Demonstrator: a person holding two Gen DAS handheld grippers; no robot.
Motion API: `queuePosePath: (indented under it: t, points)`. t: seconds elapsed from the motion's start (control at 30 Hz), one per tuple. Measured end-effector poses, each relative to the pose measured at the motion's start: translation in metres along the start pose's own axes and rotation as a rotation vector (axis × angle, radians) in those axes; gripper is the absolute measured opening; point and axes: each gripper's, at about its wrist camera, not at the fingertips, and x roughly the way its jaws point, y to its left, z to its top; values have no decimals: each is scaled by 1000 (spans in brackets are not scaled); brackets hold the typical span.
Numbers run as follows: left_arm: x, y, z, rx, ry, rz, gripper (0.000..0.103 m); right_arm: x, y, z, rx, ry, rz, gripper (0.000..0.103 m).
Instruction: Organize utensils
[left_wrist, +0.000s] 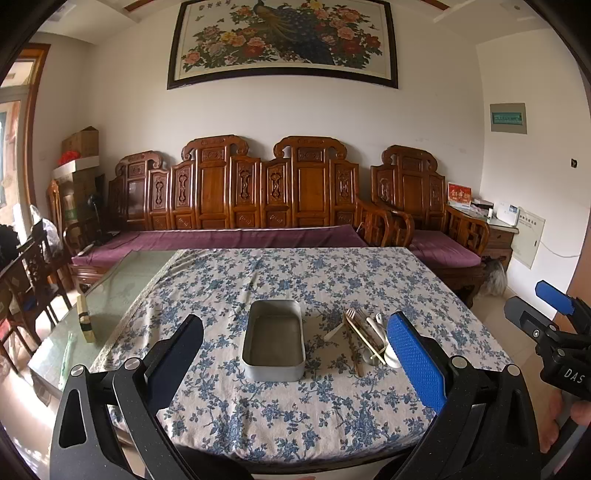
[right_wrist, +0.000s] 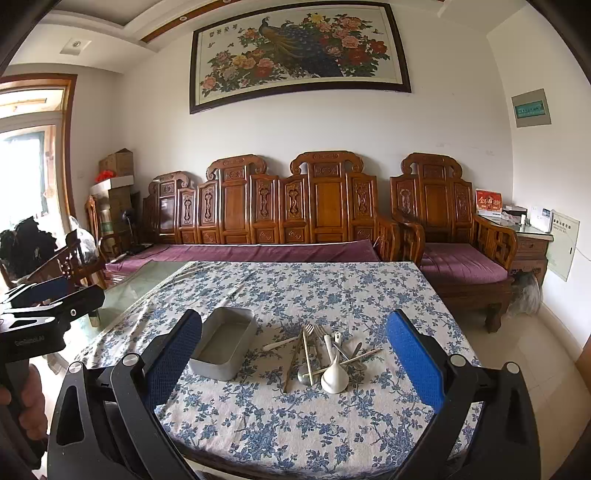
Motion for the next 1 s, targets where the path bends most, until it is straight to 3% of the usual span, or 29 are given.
queuePosePath:
  t: [1.0]
  points:
    - [-10,-5,8,6,-7,-9,97,-1,1,2,-2,-3,0,101]
